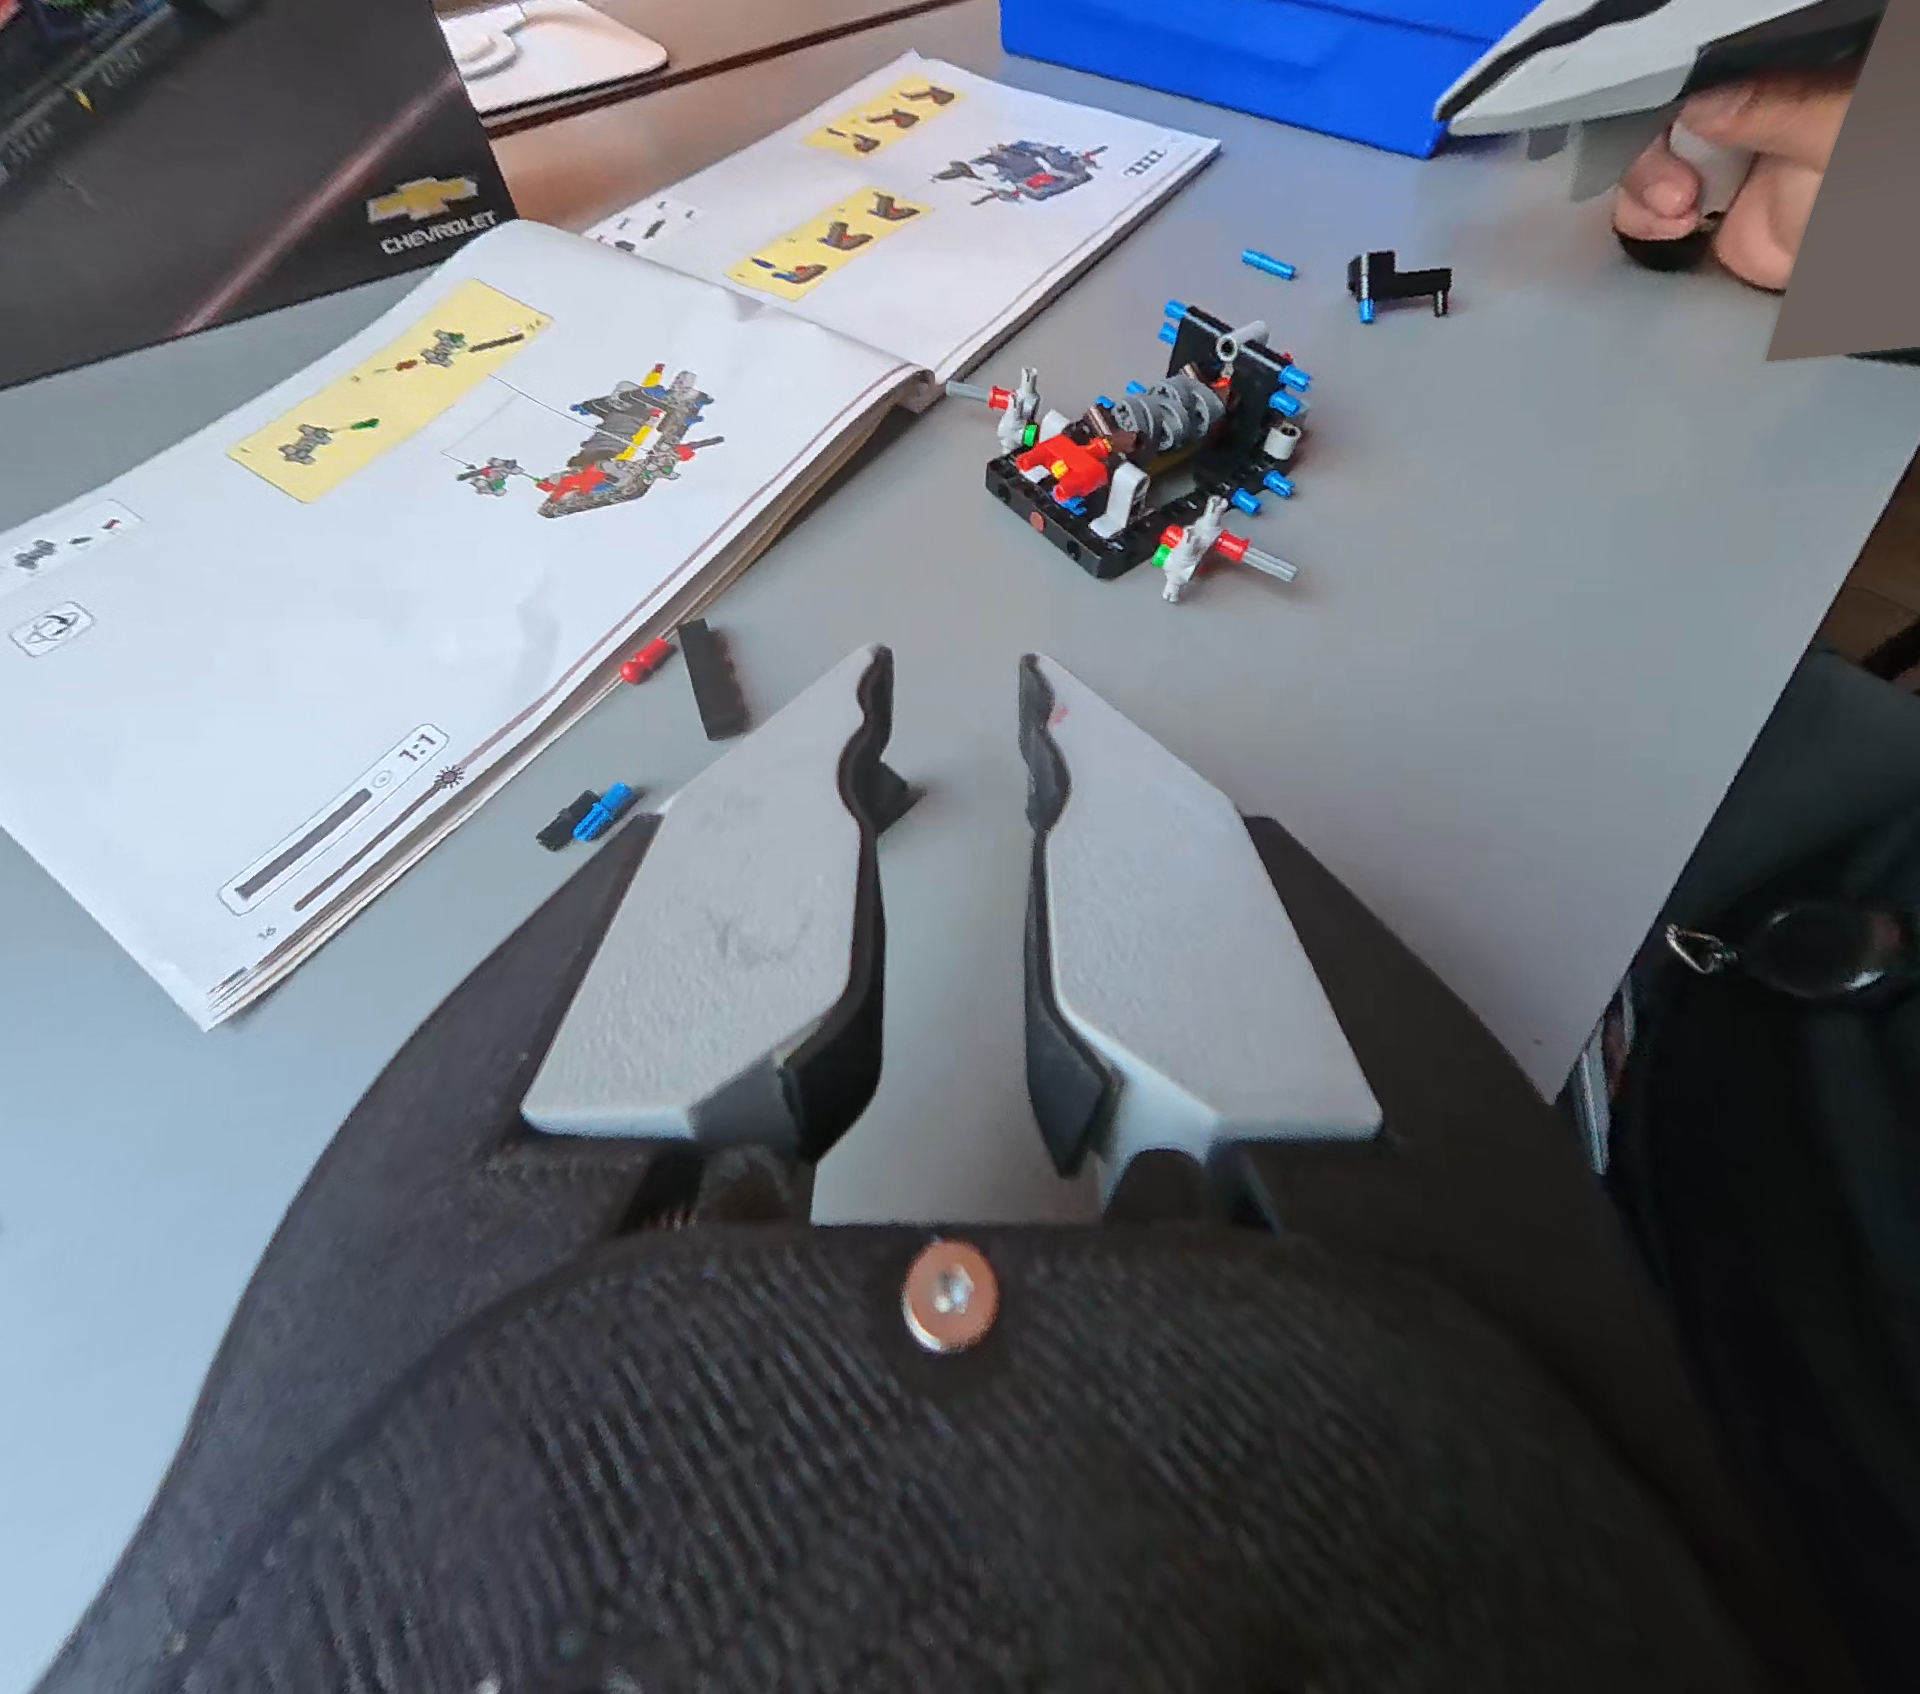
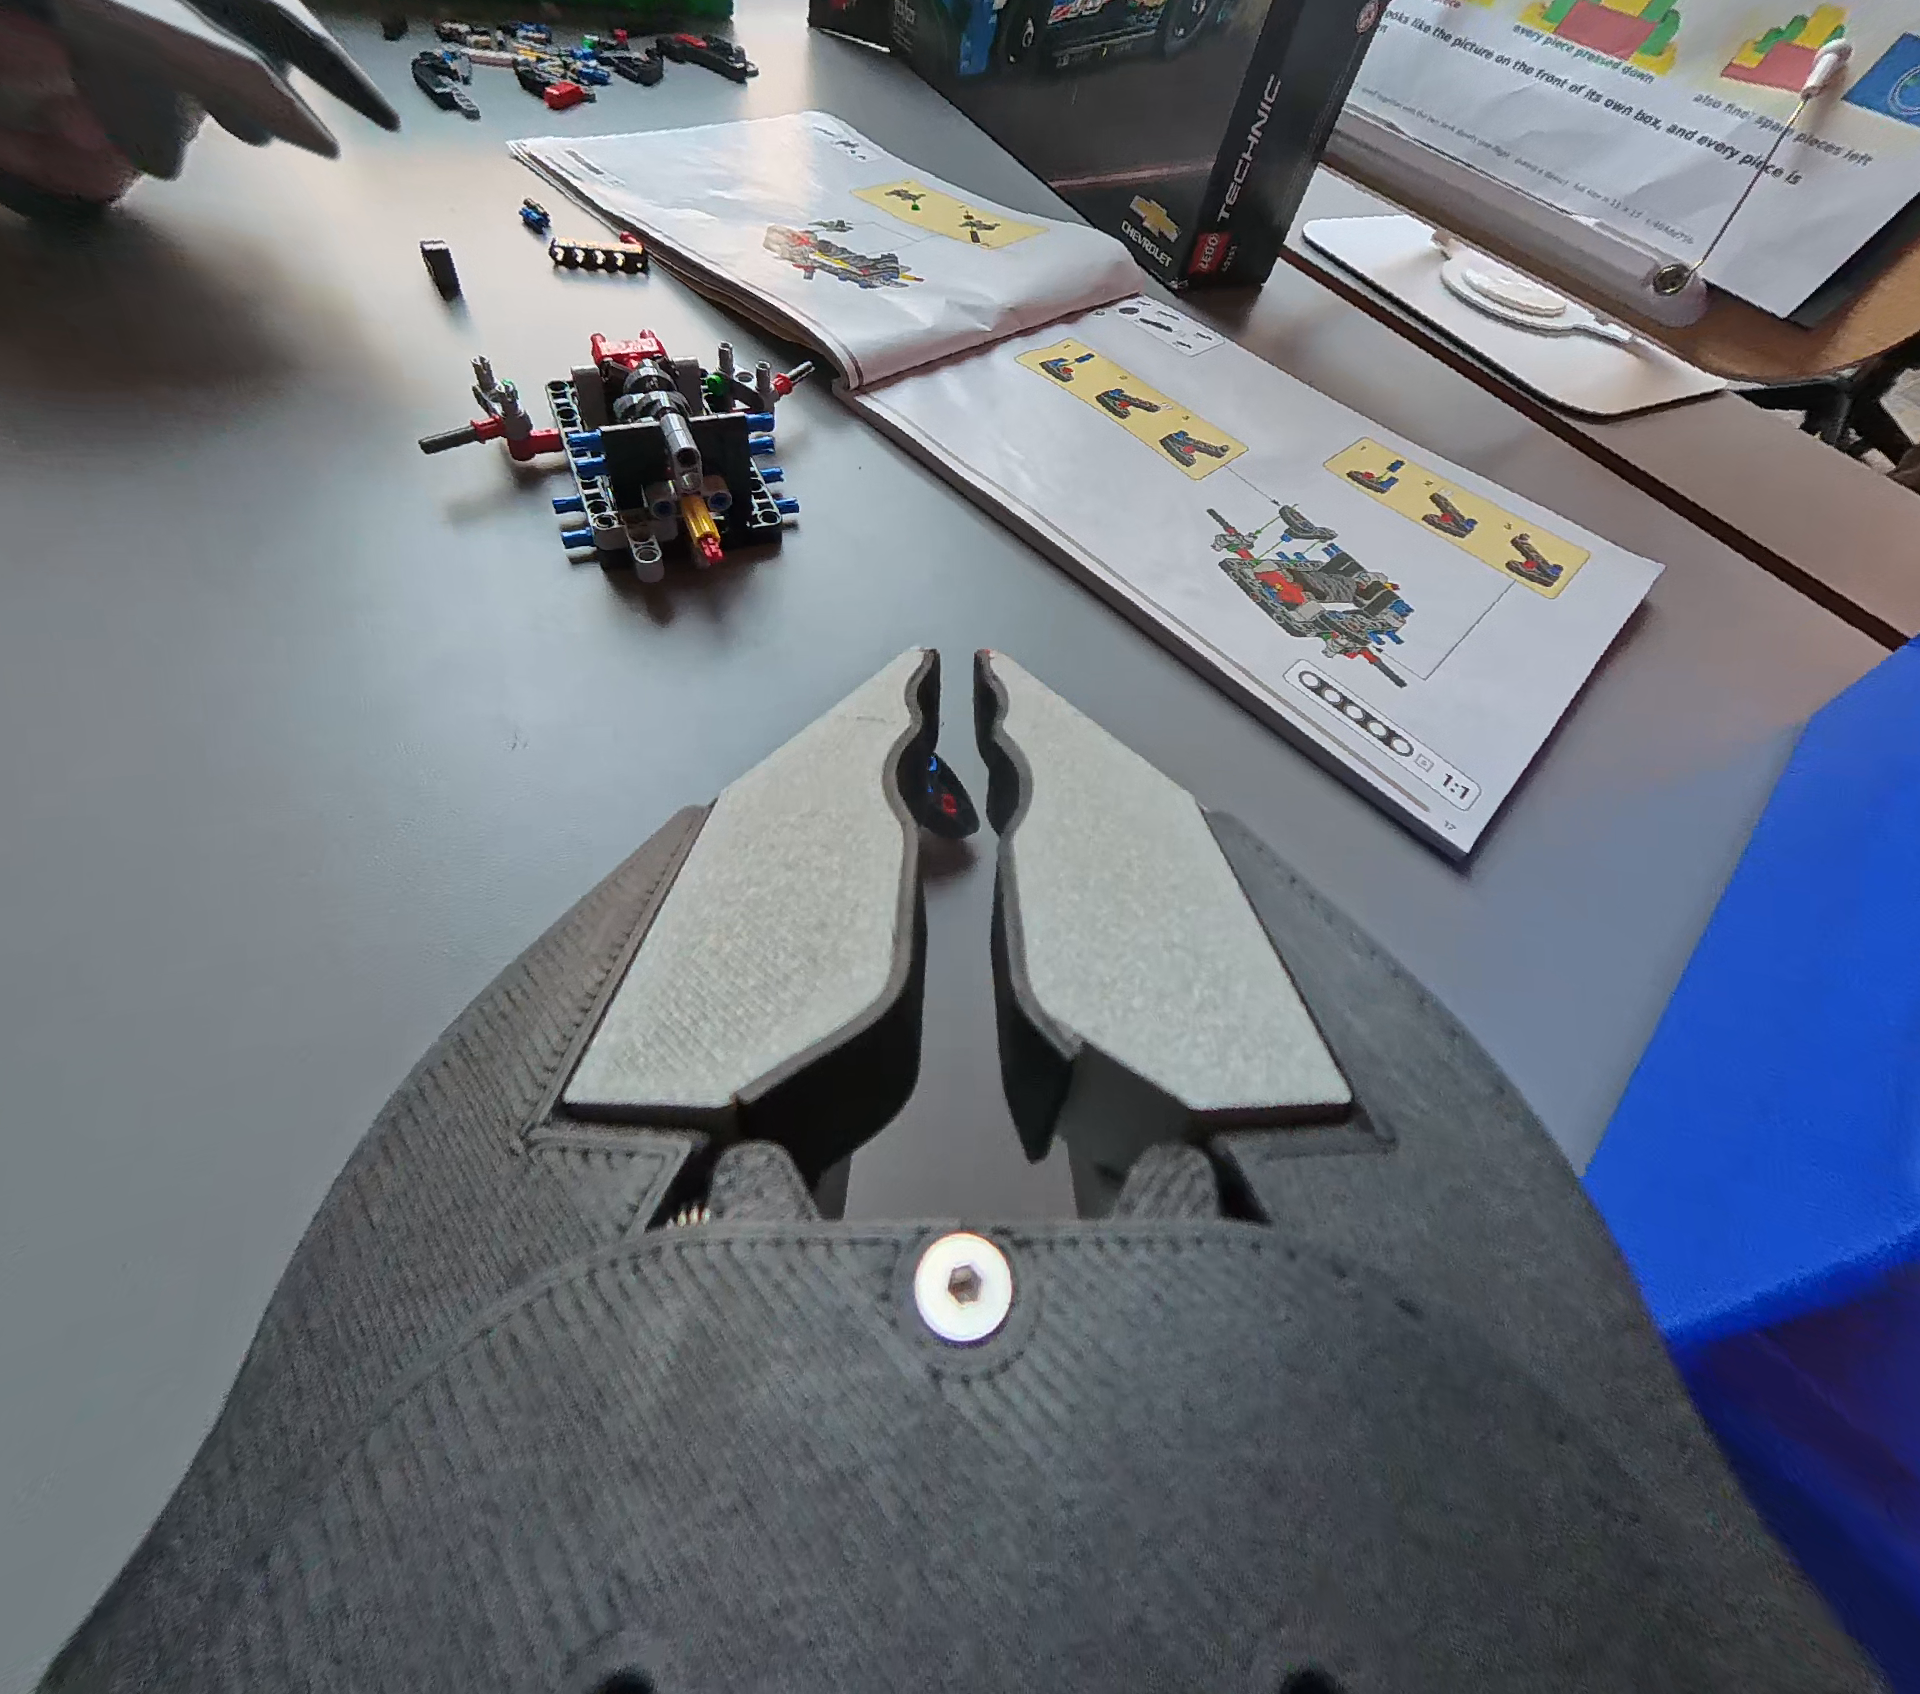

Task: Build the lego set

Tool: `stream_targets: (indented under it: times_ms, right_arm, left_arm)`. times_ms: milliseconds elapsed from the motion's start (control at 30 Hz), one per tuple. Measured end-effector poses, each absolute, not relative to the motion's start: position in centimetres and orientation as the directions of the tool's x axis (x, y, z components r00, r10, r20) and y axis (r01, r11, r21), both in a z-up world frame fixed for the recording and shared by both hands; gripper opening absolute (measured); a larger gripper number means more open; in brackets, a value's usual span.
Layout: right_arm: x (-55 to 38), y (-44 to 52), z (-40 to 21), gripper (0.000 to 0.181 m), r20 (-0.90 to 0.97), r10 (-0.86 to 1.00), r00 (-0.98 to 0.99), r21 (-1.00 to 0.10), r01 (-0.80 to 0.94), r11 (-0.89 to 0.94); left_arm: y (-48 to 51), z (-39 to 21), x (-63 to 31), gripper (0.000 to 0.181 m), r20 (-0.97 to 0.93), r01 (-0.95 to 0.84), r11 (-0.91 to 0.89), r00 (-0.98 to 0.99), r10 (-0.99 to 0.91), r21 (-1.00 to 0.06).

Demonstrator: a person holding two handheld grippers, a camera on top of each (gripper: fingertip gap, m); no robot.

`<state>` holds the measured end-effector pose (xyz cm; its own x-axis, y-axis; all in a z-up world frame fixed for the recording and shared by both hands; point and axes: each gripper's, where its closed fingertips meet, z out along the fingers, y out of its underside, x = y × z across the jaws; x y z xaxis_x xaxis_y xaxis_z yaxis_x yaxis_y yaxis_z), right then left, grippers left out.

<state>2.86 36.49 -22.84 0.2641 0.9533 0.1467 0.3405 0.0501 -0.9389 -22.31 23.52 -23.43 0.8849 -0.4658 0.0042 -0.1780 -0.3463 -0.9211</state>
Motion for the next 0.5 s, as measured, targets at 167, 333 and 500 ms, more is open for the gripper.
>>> stream_targets:
  times_ms: [167,333,500]
  right_arm:
    - [3.0,36.52,-22.66,0.0,0.133,0.954,0.267,-0.945,0.326,0.041]
    - [2.93,36.42,-22.74,0.0,0.134,0.957,0.259,-0.943,0.331,0.042]
    - [2.9,36.28,-22.75,0.0,0.143,0.957,0.252,-0.941,0.334,0.052]
  left_arm:
    - [23.69,-23.71,-21.73,0.019,-0.045,-0.232,-0.336,0.875,-0.482,-0.913]
    - [23.83,-24.26,-21.62,0.02,-0.053,-0.254,-0.361,0.874,-0.483,-0.897]
    - [23.91,-24.49,-21.56,0.022,-0.072,-0.275,-0.366,0.874,-0.48,-0.889]
